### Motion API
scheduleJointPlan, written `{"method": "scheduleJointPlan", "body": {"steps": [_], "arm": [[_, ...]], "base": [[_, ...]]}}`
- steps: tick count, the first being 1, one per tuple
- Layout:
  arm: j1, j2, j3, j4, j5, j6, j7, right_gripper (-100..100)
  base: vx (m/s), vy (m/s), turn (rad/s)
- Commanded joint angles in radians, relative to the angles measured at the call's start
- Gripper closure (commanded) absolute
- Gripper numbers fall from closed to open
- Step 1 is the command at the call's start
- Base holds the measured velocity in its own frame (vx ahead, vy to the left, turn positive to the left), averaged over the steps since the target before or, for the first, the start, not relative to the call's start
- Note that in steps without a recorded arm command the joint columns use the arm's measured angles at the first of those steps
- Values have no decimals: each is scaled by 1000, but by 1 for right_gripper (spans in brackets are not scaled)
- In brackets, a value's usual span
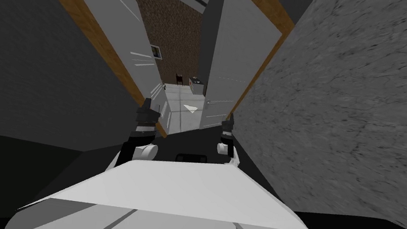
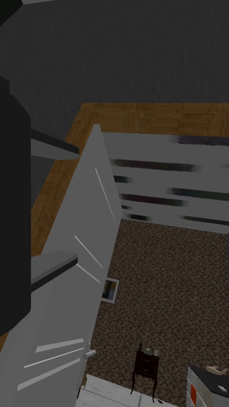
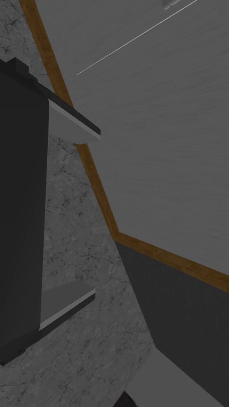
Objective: Push the door open
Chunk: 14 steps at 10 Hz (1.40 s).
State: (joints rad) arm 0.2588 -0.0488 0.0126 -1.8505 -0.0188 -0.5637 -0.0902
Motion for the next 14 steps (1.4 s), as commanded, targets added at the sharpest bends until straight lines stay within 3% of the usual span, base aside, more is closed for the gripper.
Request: {"method": "scheduleJointPlan", "body": {"steps": [1, 2, 3, 4, 5, 6, 7, 8, 9, 10, 11, 12, 13, 14], "arm": [[-31, -7, 2, 50, 14, 0, -16, -100], [-59, -14, 4, 82, 25, 2, -31, -100], [-59, -14, 4, 102, 25, 2, -31, -100], [-88, -21, 5, 138, 37, 3, -47, -100], [-88, -21, 5, 150, 37, 3, -47, -100], [-118, -28, 6, 189, 49, 5, -62, -100], [-118, -28, 6, 199, 49, 5, -62, -100], [-148, -35, 7, 242, 61, 6, -78, -100], [-148, -35, 7, 249, 61, 6, -78, -100], [-179, -42, 9, 289, 73, 7, -95, -100], [-179, -42, 9, 299, 73, 7, -95, -100], [-209, -49, 10, 336, 86, 9, -111, -100], [-209, -49, 10, 350, 86, 9, -111, -100], [-240, -56, 11, 390, 98, 10, -127, -100]], "base": [[48, -34, 26], [80, -39, 37], [59, -32, 14], [46, -33, 18], [44, -27, 16], [60, -34, 25], [44, -31, 16], [44, -33, 21], [46, -30, 18], [54, -38, 20], [43, -31, 17], [55, -22, 25], [46, -23, 14], [48, -38, 31]]}}
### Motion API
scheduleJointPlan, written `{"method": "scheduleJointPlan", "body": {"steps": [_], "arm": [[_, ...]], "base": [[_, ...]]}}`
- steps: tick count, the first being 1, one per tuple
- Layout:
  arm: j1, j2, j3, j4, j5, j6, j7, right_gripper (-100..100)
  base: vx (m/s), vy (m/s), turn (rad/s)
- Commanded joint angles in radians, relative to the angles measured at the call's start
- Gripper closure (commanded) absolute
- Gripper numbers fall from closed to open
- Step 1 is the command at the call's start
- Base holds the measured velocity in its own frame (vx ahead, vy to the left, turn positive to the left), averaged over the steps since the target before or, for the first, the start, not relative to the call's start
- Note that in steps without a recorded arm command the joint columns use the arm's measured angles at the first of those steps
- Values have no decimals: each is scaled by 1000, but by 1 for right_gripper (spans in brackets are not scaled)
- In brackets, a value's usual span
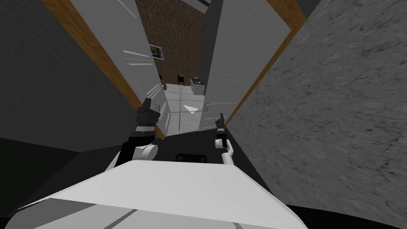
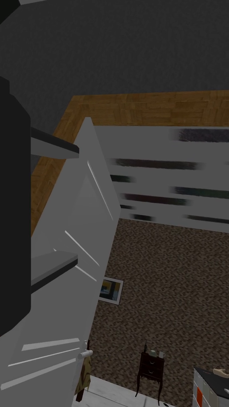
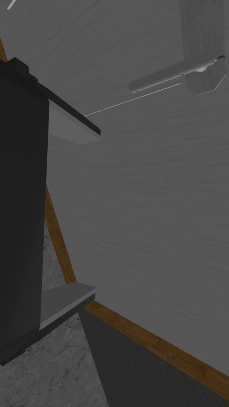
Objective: Push the door open
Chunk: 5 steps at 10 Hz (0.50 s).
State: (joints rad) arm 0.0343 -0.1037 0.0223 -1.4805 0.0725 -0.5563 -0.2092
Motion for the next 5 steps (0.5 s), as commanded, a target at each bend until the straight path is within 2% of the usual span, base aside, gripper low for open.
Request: {"method": "scheduleJointPlan", "body": {"steps": [1, 2, 3, 5], "arm": [[-16, -1, 1, 31, 7, 3, -8, -100], [-46, -8, 3, 72, 20, 5, -25, -100], [-46, -8, 3, 81, 20, 5, -25, -100], [-108, -21, 5, 164, 44, 7, -57, -100]], "base": [[39, -35, 14], [49, -37, 19], [44, -28, 19], [62, -46, 37]]}}
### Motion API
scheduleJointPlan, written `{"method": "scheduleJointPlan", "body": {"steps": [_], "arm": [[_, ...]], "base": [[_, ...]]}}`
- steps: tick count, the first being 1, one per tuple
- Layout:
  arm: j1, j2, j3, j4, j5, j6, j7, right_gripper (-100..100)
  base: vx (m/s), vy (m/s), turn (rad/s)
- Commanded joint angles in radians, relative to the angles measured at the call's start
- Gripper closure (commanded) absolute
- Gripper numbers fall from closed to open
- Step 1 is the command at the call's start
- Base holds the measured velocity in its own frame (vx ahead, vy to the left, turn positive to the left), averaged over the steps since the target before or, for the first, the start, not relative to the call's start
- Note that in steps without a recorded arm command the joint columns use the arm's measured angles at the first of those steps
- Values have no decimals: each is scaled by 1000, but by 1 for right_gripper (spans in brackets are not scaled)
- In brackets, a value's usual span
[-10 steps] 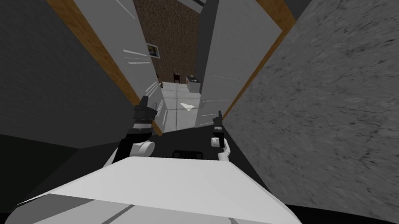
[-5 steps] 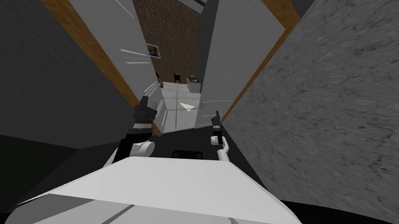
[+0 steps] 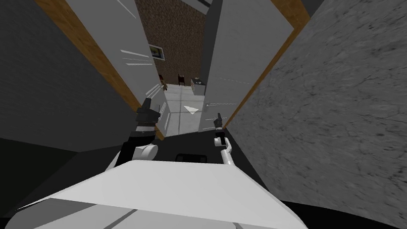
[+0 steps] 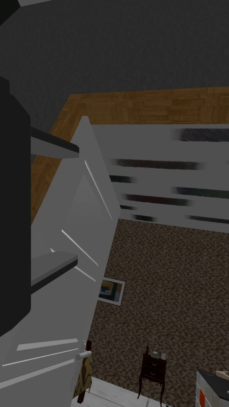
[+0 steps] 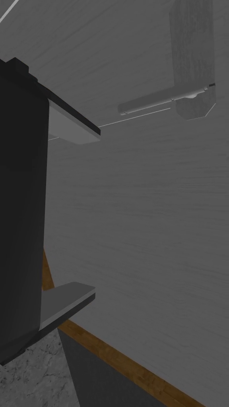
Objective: Push the door open
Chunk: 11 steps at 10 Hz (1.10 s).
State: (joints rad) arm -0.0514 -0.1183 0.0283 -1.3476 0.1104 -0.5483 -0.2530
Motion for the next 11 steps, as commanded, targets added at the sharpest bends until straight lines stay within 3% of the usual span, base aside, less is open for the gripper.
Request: {"method": "scheduleJointPlan", "body": {"steps": [1, 2, 3, 4, 5, 6, 7, 8, 9, 10, 11], "arm": [[-22, -6, -1, 50, 7, 0, -14, -100], [-52, -12, 0, 73, 19, 1, -29, -100], [-52, -12, 0, 99, 19, 1, -29, -100], [-82, -18, 2, 122, 31, 2, -45, -100], [-82, -18, 2, 146, 31, 2, -45, -100], [-111, -24, 3, 172, 43, 4, -61, -100], [-111, -24, 3, 196, 43, 4, -61, -100], [-139, -30, 4, 220, 54, 5, -76, -100], [-139, -30, 4, 243, 54, 5, -76, -100], [-167, -35, 5, 275, 65, 7, -91, -100], [-167, -35, 5, 289, 65, 7, -91, -100]], "base": [[61, -43, 16], [68, -36, 12], [50, -27, 15], [42, -27, 26], [35, -24, 17], [44, -31, 21], [47, -27, 17], [63, -38, 19], [45, -34, 16], [44, -32, 25], [38, -28, 13]]}}
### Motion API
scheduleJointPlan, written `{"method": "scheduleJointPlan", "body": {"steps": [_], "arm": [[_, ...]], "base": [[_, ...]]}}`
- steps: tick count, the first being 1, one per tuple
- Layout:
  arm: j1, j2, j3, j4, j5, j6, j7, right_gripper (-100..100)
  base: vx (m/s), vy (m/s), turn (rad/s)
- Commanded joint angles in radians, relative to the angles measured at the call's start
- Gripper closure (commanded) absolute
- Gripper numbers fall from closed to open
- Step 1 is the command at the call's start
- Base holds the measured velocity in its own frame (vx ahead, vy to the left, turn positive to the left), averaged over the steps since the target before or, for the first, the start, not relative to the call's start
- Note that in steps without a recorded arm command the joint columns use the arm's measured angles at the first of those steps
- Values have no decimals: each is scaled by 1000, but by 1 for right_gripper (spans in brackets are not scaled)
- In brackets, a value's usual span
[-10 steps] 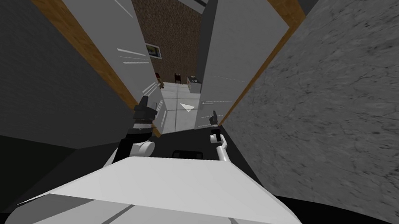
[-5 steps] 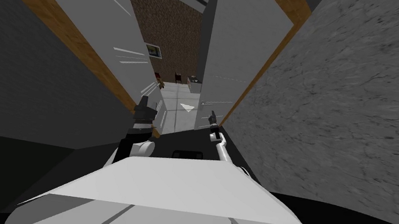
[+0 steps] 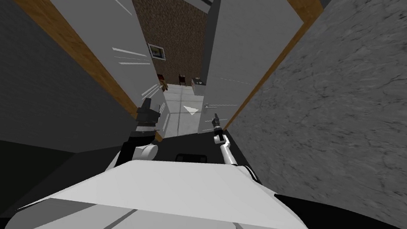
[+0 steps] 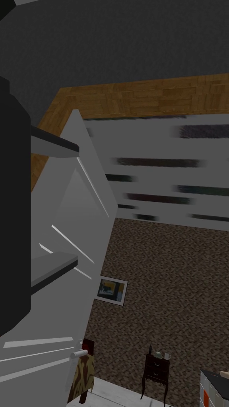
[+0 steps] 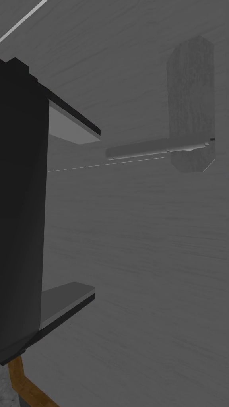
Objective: Push the door open
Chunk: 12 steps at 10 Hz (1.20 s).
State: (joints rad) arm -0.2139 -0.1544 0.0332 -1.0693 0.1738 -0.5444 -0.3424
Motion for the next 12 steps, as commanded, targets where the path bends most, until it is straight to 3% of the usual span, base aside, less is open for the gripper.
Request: {"method": "scheduleJointPlan", "body": {"steps": [1, 2, 5, 6, 8, 9, 12], "arm": [[-32, -5, 1, 50, 13, 4, -16, -100], [-32, -5, 1, 55, 13, 4, -16, -100], [-105, -19, 4, 164, 43, 8, -55, -100], [-105, -19, 4, 177, 43, 8, -55, -100], [-149, -27, 6, 249, 60, 10, -78, -100], [-149, -27, 6, 249, 60, 10, -78, -100], [-201, -36, 8, 334, 81, 12, -106, -100]], "base": [[42, -24, 18], [41, -25, 13], [71, -47, 32], [61, -37, 10], [57, -30, 19], [50, -34, 14], [53, -31, 19]]}}
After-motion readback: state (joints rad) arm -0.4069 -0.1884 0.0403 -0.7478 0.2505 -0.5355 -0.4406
